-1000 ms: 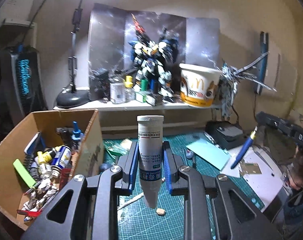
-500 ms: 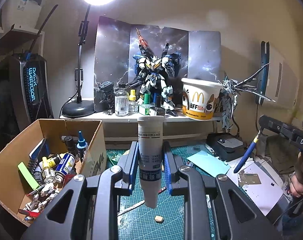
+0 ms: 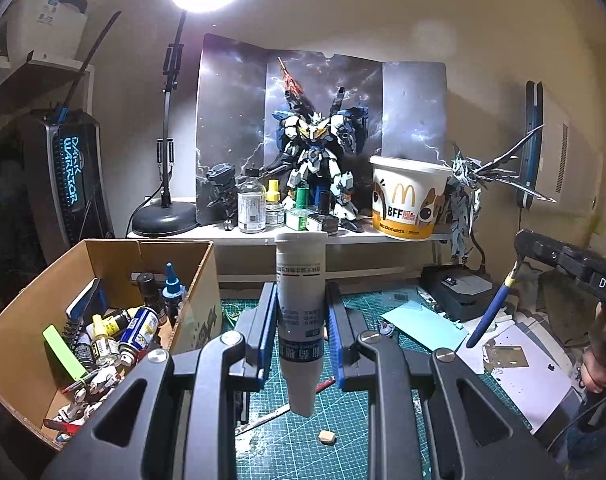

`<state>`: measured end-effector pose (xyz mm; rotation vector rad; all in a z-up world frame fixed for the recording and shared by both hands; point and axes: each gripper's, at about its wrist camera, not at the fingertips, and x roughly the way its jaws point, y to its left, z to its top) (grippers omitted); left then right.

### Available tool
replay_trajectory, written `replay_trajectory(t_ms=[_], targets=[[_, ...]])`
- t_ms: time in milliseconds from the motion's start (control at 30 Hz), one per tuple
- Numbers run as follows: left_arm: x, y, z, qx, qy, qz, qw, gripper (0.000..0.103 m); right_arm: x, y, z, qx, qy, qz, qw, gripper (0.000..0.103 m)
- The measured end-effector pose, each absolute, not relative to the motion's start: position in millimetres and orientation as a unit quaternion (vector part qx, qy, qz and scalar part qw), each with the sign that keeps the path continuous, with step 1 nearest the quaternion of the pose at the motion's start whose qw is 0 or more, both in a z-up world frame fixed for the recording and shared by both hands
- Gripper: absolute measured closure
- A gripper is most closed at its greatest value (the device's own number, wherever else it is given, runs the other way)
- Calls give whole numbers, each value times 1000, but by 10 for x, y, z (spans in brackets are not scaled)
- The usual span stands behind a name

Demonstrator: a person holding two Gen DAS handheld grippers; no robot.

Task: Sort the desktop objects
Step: 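Carry the white tube and the pliers in both tools toward the cardboard box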

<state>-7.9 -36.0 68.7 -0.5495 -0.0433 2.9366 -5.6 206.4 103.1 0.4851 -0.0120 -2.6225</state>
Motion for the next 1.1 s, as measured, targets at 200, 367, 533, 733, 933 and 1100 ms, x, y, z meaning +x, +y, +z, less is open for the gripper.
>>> replay_trajectory(t_ms=[200, 367, 533, 733, 933, 1100], targets=[[-34, -452, 696, -182, -18, 981, 60, 80, -97, 1975, 1011, 180, -3, -952, 248, 93], [9, -548, 701, -182, -20, 982, 43, 80, -120, 1860, 1012, 180, 1, -948, 262, 93], [62, -658, 709, -181, -23, 983, 27, 80, -148, 1718, 1018, 179, 6, -943, 279, 93], [158, -829, 729, -176, -28, 984, 3, 80, -166, 1510, 1027, 177, 12, -936, 304, 93], [276, -1008, 747, -172, -32, 984, -23, 80, -184, 1282, 1034, 175, 18, -927, 332, 93], [389, -1171, 763, -168, -37, 984, -50, 80, -195, 1058, 1043, 172, 26, -917, 359, 93]])
